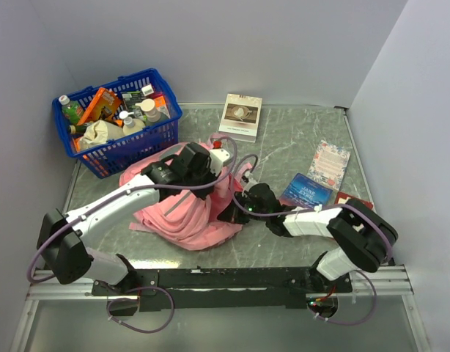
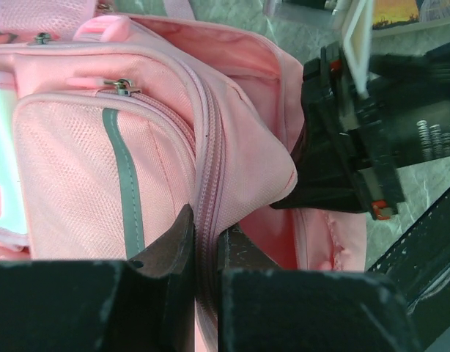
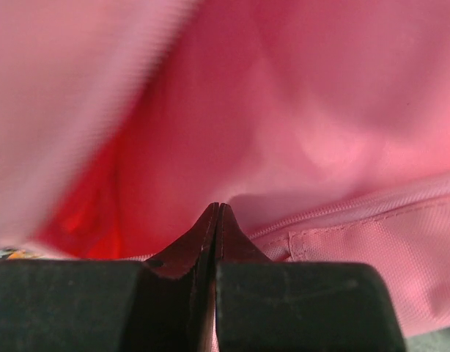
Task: Pack the student bag
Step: Unzip the student bag at the center of the board.
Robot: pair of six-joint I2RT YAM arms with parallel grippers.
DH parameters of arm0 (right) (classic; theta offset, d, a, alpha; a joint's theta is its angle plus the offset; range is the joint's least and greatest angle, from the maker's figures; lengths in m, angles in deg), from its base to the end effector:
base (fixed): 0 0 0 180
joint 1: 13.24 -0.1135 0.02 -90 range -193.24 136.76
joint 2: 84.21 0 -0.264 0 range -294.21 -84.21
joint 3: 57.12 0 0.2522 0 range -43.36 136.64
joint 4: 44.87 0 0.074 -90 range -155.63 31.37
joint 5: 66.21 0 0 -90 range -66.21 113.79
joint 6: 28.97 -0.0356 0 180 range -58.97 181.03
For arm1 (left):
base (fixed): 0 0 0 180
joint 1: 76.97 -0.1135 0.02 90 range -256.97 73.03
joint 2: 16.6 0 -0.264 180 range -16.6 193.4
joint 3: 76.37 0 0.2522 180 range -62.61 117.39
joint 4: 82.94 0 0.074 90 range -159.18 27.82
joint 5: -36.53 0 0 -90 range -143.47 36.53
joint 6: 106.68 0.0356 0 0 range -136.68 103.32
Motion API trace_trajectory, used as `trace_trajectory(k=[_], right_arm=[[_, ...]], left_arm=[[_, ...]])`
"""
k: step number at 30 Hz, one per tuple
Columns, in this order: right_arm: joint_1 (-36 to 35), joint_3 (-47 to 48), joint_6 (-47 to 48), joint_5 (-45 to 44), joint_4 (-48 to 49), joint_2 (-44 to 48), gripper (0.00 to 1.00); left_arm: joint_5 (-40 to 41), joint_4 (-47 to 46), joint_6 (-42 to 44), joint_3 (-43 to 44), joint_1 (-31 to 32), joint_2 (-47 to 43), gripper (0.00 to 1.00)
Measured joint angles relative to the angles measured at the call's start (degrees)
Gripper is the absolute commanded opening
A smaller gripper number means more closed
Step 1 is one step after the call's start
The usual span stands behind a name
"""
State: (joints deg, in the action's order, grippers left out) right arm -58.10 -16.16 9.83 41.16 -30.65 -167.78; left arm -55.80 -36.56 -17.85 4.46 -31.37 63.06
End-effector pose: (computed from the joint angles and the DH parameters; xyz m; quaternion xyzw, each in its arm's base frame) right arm 0.1846 0.1987 0.1538 -0.0303 0.8520 0.4631 0.2421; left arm 0.2102 -0.2168 0.3006 0.3567 0.8528 -0.1684 0.3422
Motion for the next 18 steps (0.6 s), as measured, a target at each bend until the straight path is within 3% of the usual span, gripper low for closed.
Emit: trace_trajectory(k=[10, 18], right_arm=[[-1.2, -1.5, -1.5, -4.7, 2.4, -4.9, 0.00], [-1.7, -4.2, -2.6, -6.7, 6.4, -5.2, 0.00]], left_arm=[[-1.9, 11.2, 5.3, 13.2, -5.6, 0.0, 0.01], [-3.0, 12.8, 10.9, 14.1, -9.5, -3.1, 0.01]])
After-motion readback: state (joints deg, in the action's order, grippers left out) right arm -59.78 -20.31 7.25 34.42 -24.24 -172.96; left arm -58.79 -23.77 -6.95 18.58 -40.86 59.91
